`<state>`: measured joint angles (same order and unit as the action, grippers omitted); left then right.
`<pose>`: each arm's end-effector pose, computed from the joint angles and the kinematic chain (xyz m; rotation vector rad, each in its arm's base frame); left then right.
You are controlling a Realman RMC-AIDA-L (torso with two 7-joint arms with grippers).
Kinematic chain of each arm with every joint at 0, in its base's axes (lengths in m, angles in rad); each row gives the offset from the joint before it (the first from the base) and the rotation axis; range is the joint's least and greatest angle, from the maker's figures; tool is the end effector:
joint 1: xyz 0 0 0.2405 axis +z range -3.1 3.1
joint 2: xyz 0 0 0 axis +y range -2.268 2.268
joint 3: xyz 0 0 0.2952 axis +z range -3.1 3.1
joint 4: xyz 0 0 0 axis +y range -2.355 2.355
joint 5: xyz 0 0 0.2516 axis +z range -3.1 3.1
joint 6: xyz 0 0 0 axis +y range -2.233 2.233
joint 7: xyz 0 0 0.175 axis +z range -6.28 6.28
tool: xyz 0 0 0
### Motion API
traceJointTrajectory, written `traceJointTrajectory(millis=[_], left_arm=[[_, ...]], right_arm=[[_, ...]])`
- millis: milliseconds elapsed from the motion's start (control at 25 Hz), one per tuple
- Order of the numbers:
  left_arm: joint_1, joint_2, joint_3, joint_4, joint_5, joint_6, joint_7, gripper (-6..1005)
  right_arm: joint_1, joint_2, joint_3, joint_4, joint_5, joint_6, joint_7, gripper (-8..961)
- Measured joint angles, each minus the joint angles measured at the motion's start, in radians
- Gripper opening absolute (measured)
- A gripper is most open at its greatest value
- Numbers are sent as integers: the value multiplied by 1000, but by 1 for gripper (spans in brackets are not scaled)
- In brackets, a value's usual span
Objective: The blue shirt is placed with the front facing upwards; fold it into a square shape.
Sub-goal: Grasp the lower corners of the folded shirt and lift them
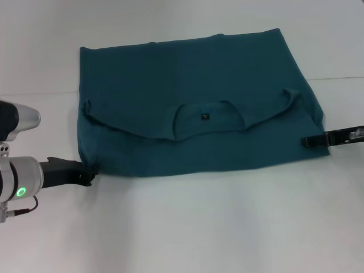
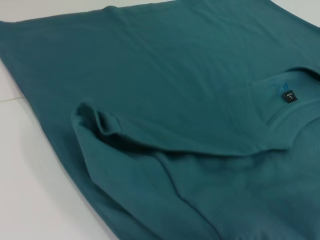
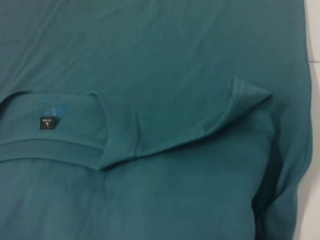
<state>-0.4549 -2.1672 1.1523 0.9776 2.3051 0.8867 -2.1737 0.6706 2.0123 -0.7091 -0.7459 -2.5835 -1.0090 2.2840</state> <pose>-0.3125 0.4522 -0.0736 -2.2740 -1.0299 -0.1192 0.3734 0.4900 0.0208 -2.0452 1.3002 0.0243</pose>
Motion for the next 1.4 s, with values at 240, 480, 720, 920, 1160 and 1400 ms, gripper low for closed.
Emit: traceJointTrajectory(millis=[240,480,720,920,1160,1400], left_arm=[[-4,1,-7,3,-2,-2,0,79],[-7,2,-14,4,0,-6,0,80],[-8,3,-25,9,3,2,1,79],[-8,3,-25,29,3,18,1,80],[-14,4,-65,79,3,60,0,79],[-41,15,-101,110,4,94,-1,79]], right_arm=[[24,-15,-6,52,-2,7,0,815],[23,-18,-22,56,-3,-2,-2,630],[9,-19,-15,22,10,-40,-13,346],[-18,-22,-12,-39,94,-99,-42,156],[-40,-48,29,-81,181,-118,-45,65],[-26,-76,41,-83,214,-114,-43,34]])
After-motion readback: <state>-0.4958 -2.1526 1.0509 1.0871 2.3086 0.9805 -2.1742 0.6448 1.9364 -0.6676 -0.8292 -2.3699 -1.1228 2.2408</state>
